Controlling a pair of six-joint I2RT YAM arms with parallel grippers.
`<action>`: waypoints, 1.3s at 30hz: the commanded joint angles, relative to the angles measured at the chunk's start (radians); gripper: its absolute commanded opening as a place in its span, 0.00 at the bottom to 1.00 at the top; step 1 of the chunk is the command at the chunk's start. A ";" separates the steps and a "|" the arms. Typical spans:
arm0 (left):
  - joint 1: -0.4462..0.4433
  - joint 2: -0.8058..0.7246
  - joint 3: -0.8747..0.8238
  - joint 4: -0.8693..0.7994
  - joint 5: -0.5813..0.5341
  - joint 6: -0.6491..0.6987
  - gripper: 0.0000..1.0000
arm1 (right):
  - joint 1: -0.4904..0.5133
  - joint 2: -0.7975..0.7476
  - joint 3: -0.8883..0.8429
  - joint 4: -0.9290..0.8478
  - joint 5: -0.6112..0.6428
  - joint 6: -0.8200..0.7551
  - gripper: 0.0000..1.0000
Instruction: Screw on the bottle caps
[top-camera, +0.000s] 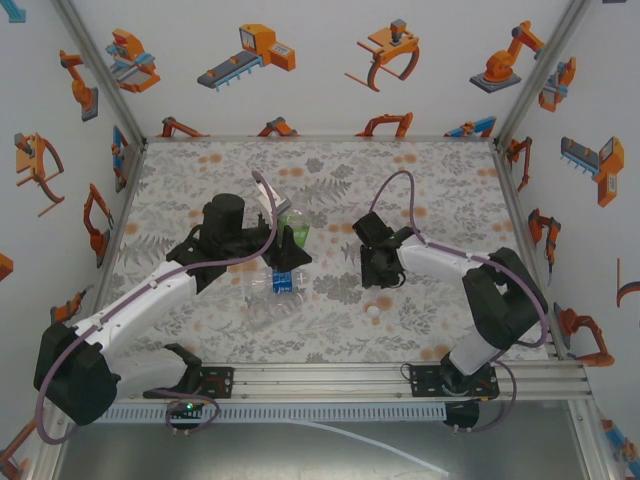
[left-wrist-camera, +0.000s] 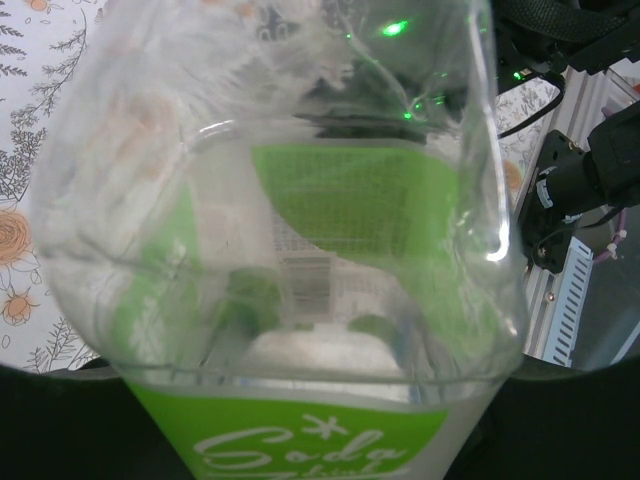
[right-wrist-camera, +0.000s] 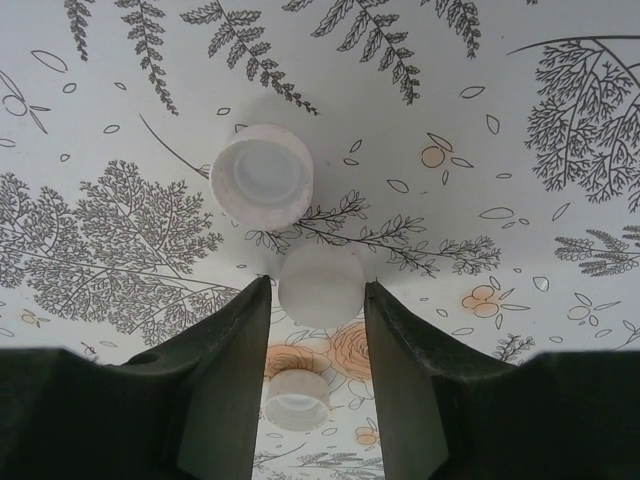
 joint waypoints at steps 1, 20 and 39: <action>-0.001 -0.015 -0.009 0.009 0.006 0.014 0.00 | 0.008 0.012 0.023 -0.016 0.027 0.012 0.40; -0.011 -0.033 0.005 -0.038 -0.011 0.091 0.00 | 0.010 -0.184 -0.028 0.076 -0.073 -0.147 0.24; -0.093 -0.037 0.203 -0.505 0.073 0.560 0.00 | 0.012 -0.548 0.282 0.076 -0.681 -0.712 0.16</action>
